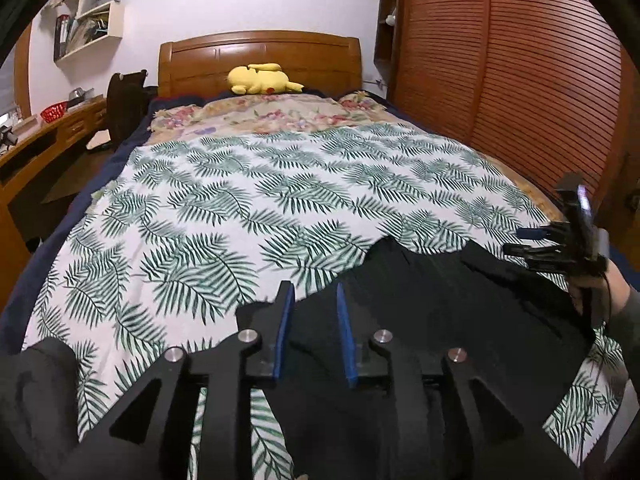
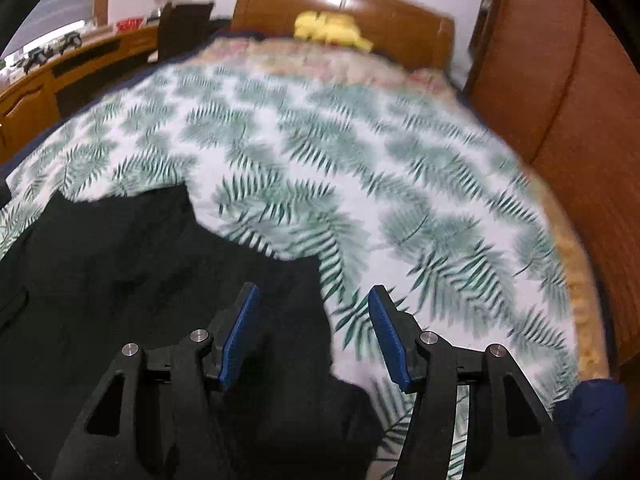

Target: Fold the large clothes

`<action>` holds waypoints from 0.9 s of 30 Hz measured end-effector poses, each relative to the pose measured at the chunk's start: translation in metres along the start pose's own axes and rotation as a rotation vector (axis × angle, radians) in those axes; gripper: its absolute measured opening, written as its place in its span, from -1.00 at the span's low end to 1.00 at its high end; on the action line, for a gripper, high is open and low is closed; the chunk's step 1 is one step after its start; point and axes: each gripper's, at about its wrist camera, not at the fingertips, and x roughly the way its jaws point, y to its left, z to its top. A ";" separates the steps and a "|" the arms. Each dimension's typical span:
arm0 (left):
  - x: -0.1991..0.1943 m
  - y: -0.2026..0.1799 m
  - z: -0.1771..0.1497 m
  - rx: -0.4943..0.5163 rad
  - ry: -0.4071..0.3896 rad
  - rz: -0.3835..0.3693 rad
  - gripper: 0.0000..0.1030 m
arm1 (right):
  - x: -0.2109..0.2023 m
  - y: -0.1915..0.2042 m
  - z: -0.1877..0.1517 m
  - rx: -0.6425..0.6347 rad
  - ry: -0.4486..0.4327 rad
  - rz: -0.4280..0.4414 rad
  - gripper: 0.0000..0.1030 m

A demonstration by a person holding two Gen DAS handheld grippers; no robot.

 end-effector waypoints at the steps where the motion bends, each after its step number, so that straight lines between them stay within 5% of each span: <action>1: -0.001 -0.001 -0.001 0.005 0.005 -0.001 -0.59 | 0.007 -0.002 0.000 0.005 0.024 0.005 0.12; 5: -0.009 -0.008 -0.009 0.020 0.015 -0.006 -0.57 | 0.041 -0.007 0.003 0.028 0.138 0.020 0.12; 10: -0.018 -0.015 -0.029 0.038 0.035 -0.018 -0.56 | 0.037 -0.002 0.009 0.021 0.127 0.050 0.12; 17: -0.027 -0.037 -0.047 0.063 0.044 -0.075 -0.54 | 0.061 -0.005 0.008 0.024 0.265 0.057 0.12; 27: -0.015 -0.059 -0.053 0.069 0.071 -0.129 -0.53 | 0.030 0.022 0.017 -0.048 0.154 0.114 0.12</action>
